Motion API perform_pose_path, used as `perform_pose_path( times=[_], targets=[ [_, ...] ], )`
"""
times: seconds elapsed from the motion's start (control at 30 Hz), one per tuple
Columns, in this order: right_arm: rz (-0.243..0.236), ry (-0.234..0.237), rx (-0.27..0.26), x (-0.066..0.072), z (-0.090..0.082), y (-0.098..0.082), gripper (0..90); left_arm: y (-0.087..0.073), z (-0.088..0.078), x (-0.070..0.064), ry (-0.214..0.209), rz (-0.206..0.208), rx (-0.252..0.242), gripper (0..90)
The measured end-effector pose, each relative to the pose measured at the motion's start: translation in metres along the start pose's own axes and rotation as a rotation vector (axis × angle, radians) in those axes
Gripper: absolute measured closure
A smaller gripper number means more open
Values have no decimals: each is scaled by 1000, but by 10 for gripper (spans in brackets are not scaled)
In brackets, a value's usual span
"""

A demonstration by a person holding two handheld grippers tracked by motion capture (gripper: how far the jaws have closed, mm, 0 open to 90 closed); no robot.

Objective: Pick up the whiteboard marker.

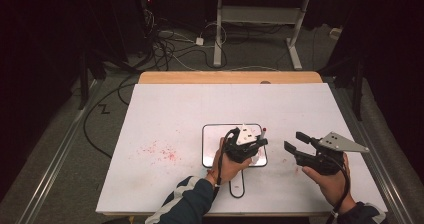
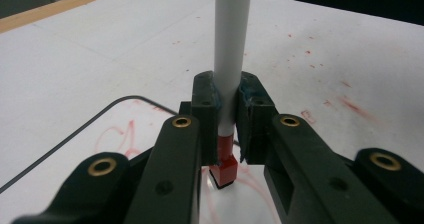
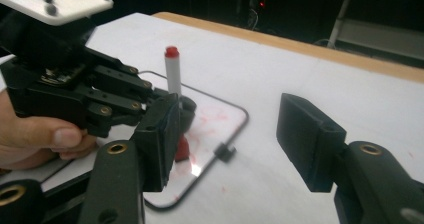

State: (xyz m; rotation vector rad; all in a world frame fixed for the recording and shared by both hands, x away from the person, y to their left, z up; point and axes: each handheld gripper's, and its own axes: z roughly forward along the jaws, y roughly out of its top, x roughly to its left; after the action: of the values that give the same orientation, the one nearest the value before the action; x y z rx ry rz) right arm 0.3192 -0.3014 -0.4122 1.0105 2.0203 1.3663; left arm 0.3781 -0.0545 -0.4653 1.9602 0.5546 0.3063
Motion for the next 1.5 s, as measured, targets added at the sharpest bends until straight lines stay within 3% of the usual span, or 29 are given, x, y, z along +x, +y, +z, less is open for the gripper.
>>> perform_pose_path(
  times=[0.13, 0.23, 0.33, 0.5, 0.63, 0.7, 0.83, 0.93, 1.13, 1.2, 1.43, 1.5],
  targets=[
    [13, 7, 27, -5, -3, -8, 429, 2, 3, -4, 3, 36, 7, 788],
    [4, 11, 34, -5, -5, -10, 423, 3, 2, 2, 82, 49, 27, 788],
    [-16, 11, 37, -3, -3, -10, 425, 6, 3, 11, 115, 50, 42, 788],
    [-74, 23, 49, 2, 0, -11, 423, 6, 7, 30, 71, -31, 17, 788],
    [-92, 40, 56, 4, 3, -12, 417, 7, 8, 29, 17, -43, 19, 789],
    [-99, 39, 57, 4, 3, -13, 418, 7, 8, 23, -31, -31, 25, 788],
    [-94, 42, 62, 3, 3, -12, 414, 6, 7, 1, -88, 42, 34, 789],
    [-87, 36, 59, 3, 3, -12, 411, 6, 4, 0, -74, 62, 39, 788],
    [-112, 35, 66, 6, 3, -13, 409, 4, 0, 27, 3, -3, 30, 788],
    [-113, 39, 69, 6, 4, -13, 404, 4, -1, 31, 24, -1, 35, 788],
    [-113, 33, 74, 5, 4, -13, 402, 3, -3, 34, 19, -12, 41, 788],
    [-117, 35, 77, 5, 4, -14, 401, 3, -2, 30, -18, -19, 39, 788]
  ],
)
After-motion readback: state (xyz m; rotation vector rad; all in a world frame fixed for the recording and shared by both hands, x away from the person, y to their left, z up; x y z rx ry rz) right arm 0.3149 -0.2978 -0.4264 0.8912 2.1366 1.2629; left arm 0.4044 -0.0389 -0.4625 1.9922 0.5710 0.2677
